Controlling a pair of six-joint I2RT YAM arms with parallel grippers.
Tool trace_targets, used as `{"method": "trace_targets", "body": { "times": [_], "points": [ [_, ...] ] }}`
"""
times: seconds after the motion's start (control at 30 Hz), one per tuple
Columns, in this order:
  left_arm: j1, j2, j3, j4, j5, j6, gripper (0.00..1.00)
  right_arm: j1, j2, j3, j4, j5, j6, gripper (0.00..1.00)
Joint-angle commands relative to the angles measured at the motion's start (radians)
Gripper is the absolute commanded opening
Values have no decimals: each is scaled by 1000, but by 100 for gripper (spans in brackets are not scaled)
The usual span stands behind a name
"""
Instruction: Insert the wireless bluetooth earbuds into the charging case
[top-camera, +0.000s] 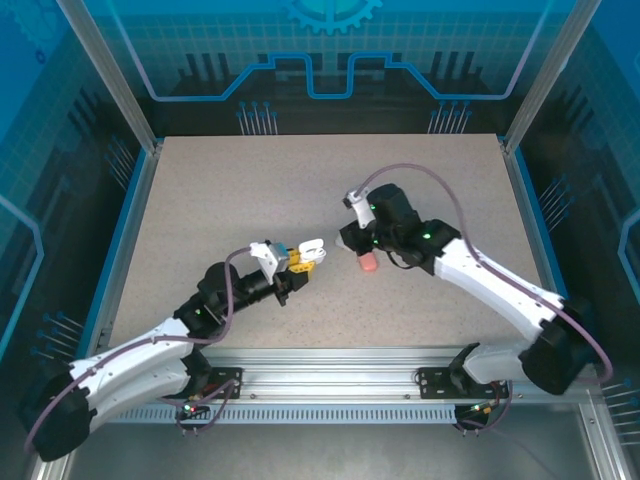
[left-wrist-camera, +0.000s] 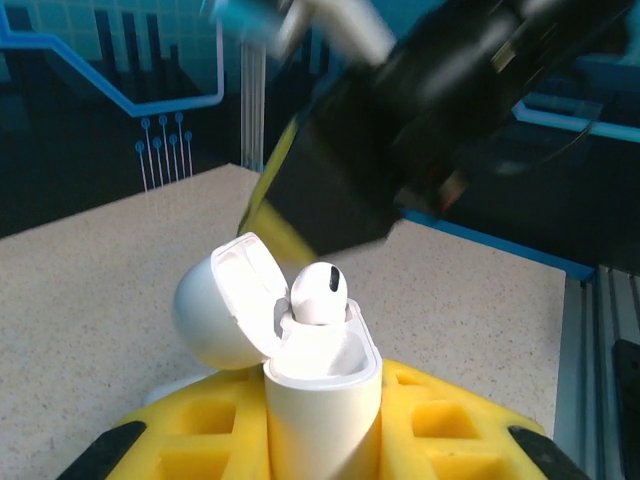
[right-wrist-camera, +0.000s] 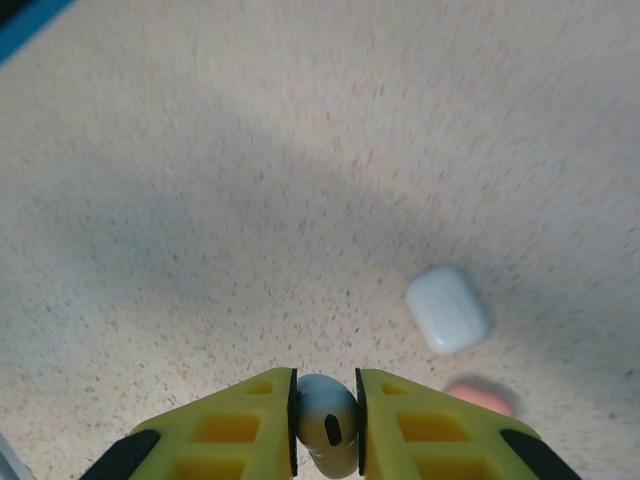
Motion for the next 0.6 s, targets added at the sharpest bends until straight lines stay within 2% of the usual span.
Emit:
{"method": "trace_targets", "body": {
  "times": [0.0,0.1,0.23,0.37,0.57],
  "points": [
    [-4,63,37,82,20,-34,0,-3,-105,-9,-24,56,-63,21],
    [-4,135,61,126,32,-53,0,5,-175,-6,-12,46,-101,21],
    [-6,227,96,200,73,-84,0,69,-224,-20,28,46,-179,21],
    [-8,284,117,264,95,-99,0,147,-240,-56,87,87,-237,21],
    [-7,305,132,282,107,-99,0,177,-216,-80,129,92,-254,22]
  ]
}}
